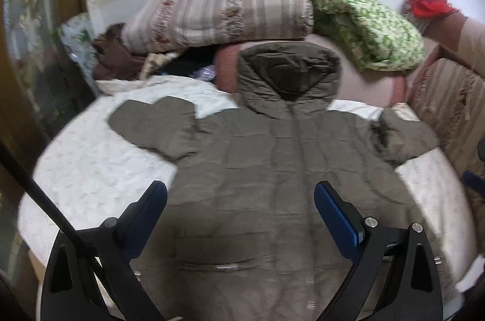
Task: Fold large clothes
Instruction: 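Grasp the sleeve nearest the right gripper and fold it across the body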
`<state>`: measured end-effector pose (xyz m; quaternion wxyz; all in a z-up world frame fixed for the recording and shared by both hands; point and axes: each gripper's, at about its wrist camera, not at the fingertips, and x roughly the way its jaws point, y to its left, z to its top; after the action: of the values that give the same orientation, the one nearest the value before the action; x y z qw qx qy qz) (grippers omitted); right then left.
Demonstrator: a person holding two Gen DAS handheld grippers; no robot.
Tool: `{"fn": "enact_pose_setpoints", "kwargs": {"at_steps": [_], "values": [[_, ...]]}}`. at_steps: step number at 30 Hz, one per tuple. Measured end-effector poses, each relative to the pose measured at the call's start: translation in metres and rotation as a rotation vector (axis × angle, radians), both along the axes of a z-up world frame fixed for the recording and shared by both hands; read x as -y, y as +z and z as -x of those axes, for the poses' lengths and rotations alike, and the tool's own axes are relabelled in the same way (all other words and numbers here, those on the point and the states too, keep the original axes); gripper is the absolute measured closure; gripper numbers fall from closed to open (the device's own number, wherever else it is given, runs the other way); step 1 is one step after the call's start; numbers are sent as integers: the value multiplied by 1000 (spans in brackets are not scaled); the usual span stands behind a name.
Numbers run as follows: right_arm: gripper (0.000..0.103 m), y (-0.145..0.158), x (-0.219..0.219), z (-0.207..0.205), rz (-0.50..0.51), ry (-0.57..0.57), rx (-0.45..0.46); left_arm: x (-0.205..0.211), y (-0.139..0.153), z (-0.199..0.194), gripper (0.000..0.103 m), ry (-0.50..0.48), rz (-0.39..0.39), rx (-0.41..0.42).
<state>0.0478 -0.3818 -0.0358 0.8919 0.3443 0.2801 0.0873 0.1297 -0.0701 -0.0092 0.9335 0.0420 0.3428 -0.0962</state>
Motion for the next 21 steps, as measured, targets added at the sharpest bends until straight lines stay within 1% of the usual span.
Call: {"fn": "enact_pose_setpoints", "kwargs": {"at_steps": [1, 2, 4, 5, 6, 8, 9, 10, 11, 12, 13, 14, 15, 16, 17, 18, 19, 20, 21], "values": [[4, 1, 13, -1, -23, -10, -11, 7, 3, -3, 6, -16, 18, -15], [4, 4, 33, -2, -22, -54, -32, 15, 5, -6, 6, -27, 21, -22], [4, 8, 68, -5, -1, -139, -43, 37, 6, -16, 6, -56, 21, -40], [4, 7, 82, -8, 1, -161, -48, 50, 5, -23, 6, -78, 28, -49], [4, 1, 107, -16, -23, -194, -63, 59, 3, -28, 6, -92, 33, -58], [4, -21, 159, -38, -126, -244, -98, 86, -10, -46, 6, -129, 61, -126], [4, -33, 180, -51, -157, -268, -126, 95, -15, -54, 6, -143, 74, -153], [5, -48, 203, -65, -182, -300, -164, 111, -27, -66, 6, -158, 92, -204], [5, -63, 228, -81, -190, -331, -207, 121, -35, -73, 6, -162, 93, -230], [5, -79, 248, -94, -227, -346, -248, 128, -39, -78, 6, -165, 96, -239], [5, -99, 269, -107, -300, -363, -292, 139, -48, -85, 6, -172, 101, -255], [5, -116, 288, -119, -347, -380, -322, 142, -52, -87, 6, -175, 103, -263], [5, -131, 304, -131, -367, -393, -350, 149, -59, -91, 6, -183, 107, -274], [7, -145, 318, -144, -362, -410, -380, 152, -65, -95, 6, -183, 108, -283], [12, -154, 328, -152, -347, -437, -397, 154, -71, -99, 6, -180, 106, -290], [14, -167, 338, -161, -341, -469, -425, 154, -75, -101, 6, -180, 104, -296], [19, -181, 347, -169, -347, -489, -444, 155, -82, -106, 6, -178, 98, -309], [22, -192, 353, -171, -366, -516, -454, 154, -86, -108, 6, -176, 94, -316], [22, -199, 357, -170, -391, -531, -433, 153, -90, -111, 6, -172, 88, -318]]}}
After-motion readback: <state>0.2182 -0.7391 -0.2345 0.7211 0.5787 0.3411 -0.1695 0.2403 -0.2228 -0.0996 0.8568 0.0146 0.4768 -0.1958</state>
